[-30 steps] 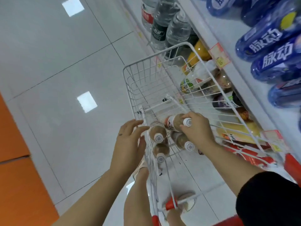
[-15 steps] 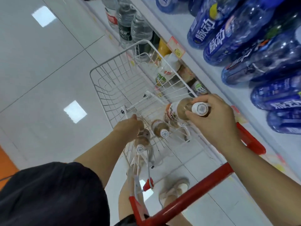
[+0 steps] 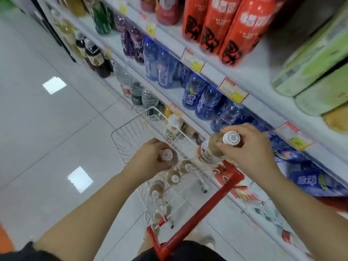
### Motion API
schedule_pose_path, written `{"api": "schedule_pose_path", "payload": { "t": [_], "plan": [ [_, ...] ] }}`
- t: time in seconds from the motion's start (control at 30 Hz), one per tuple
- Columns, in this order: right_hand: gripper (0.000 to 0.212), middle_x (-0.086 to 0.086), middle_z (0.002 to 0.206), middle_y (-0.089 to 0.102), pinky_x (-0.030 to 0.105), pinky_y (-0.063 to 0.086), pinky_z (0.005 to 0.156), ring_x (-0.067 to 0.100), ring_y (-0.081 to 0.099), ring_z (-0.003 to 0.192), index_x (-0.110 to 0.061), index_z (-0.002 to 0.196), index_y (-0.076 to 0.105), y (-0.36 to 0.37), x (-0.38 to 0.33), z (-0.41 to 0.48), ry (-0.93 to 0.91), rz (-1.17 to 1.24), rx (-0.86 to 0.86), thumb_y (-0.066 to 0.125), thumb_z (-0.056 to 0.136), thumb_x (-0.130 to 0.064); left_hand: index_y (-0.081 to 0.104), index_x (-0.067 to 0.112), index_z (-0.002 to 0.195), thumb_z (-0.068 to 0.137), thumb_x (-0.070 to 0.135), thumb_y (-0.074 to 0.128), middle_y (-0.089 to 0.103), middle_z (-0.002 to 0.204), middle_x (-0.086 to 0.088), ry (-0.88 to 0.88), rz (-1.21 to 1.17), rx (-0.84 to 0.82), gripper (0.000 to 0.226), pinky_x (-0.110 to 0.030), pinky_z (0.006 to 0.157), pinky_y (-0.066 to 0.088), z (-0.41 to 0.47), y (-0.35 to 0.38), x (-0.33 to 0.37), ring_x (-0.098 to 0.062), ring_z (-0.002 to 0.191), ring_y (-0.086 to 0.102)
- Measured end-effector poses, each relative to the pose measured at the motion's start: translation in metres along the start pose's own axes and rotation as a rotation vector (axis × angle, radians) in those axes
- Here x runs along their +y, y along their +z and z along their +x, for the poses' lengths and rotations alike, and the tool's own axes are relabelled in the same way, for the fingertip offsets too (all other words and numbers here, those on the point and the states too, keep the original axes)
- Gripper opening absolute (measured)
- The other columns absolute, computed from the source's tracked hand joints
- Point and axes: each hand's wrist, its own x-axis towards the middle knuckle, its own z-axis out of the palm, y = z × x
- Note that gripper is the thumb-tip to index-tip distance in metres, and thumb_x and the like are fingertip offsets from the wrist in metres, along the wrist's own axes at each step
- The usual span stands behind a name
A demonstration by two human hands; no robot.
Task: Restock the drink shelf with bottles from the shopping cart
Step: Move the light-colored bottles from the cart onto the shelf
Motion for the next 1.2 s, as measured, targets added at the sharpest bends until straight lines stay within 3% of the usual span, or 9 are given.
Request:
{"api": "schedule_pose_path", "payload": {
  "t": [0.1,0.23,0.3,0.4,0.5,0.67,0.8,1.03,1.2],
  "plan": [
    [0.031,-0.008,0.090,0.065,0.018,0.049,0.077,0.005,0.060,0.081,-0.027,0.089,0.067,-0.054,-0.038,-0.014,-0.059,0.097,0.110,0.077,0.067,-0.007,0.065,0.019,0.110,0.076,0.022,0.074,0.055,0.105,0.004,0.136,-0.009,0.121,0.035,-0.009,0.062,0.035,-0.013,-0.048,0.058,-0.002,0.067,0.048],
    [0.034,-0.008,0.087,0.070,0.014,0.048,0.063,0.009,0.063,0.073,-0.035,0.091,0.064,-0.126,-0.078,-0.037,-0.137,0.168,0.248,0.078,0.070,-0.012,0.064,0.016,0.113,0.080,0.026,0.071,0.057,0.093,0.011,0.308,-0.004,0.253,0.035,-0.011,0.067,0.039,-0.029,-0.107,0.140,-0.003,0.067,0.050],
    [0.035,-0.006,0.086,0.071,0.029,0.052,0.072,0.018,0.065,0.078,-0.038,0.091,0.063,-0.158,-0.093,-0.049,-0.167,0.206,0.327,0.079,0.070,-0.015,0.063,0.018,0.112,0.082,0.028,0.069,0.049,0.079,0.023,0.377,-0.031,0.307,0.032,-0.005,0.064,0.037,-0.038,-0.128,0.177,0.004,0.064,0.048],
    [0.033,0.010,0.084,0.069,0.043,0.052,0.076,0.031,0.062,0.079,-0.039,0.088,0.064,-0.202,-0.115,-0.069,-0.235,0.243,0.438,0.078,0.071,-0.015,0.062,0.025,0.107,0.085,0.031,0.065,0.051,0.072,0.024,0.504,-0.059,0.374,0.024,-0.007,0.058,0.035,-0.049,-0.153,0.228,0.012,0.067,0.049],
    [0.034,0.019,0.084,0.064,0.037,0.047,0.070,0.027,0.056,0.074,-0.044,0.087,0.060,-0.241,-0.134,-0.091,-0.312,0.179,0.558,0.076,0.074,-0.017,0.061,0.027,0.110,0.084,0.029,0.065,0.053,0.077,0.025,0.628,-0.127,0.472,0.026,-0.002,0.061,0.035,-0.058,-0.172,0.277,0.014,0.070,0.051],
    [0.037,0.011,0.080,0.063,0.024,0.043,0.060,0.024,0.052,0.068,-0.046,0.092,0.053,-0.290,-0.146,-0.125,-0.426,0.070,0.786,0.070,0.078,-0.016,0.058,0.028,0.107,0.087,0.019,0.062,0.055,0.087,0.024,0.922,-0.237,0.470,0.022,-0.001,0.068,0.036,-0.075,-0.183,0.342,0.014,0.078,0.051],
    [0.034,0.004,0.092,0.062,0.025,0.046,0.068,0.020,0.056,0.076,-0.035,0.103,0.054,-0.311,-0.142,-0.139,-0.509,0.007,0.973,0.067,0.080,-0.015,0.051,0.034,0.108,0.086,0.020,0.059,0.057,0.100,0.022,1.133,-0.283,0.499,0.027,-0.005,0.078,0.039,-0.072,-0.179,0.376,0.009,0.093,0.053],
    [0.031,-0.006,0.098,0.053,0.008,0.040,0.075,-0.003,0.052,0.090,-0.013,0.108,0.056,-0.332,-0.120,-0.117,-0.642,-0.177,1.057,0.067,0.081,-0.003,0.051,0.027,0.109,0.088,0.013,0.059,0.054,0.102,0.017,1.190,-0.270,0.415,0.027,-0.002,0.083,0.034,-0.039,-0.164,0.417,0.008,0.096,0.050],
    [0.034,-0.016,0.103,0.052,0.005,0.038,0.080,-0.008,0.051,0.095,-0.017,0.108,0.056,-0.335,-0.113,-0.092,-0.602,-0.159,0.990,0.066,0.081,0.000,0.053,0.030,0.111,0.090,0.015,0.057,0.056,0.104,0.012,1.097,-0.257,0.376,0.026,-0.001,0.080,0.033,-0.012,-0.159,0.426,0.008,0.098,0.050]
  ]
}}
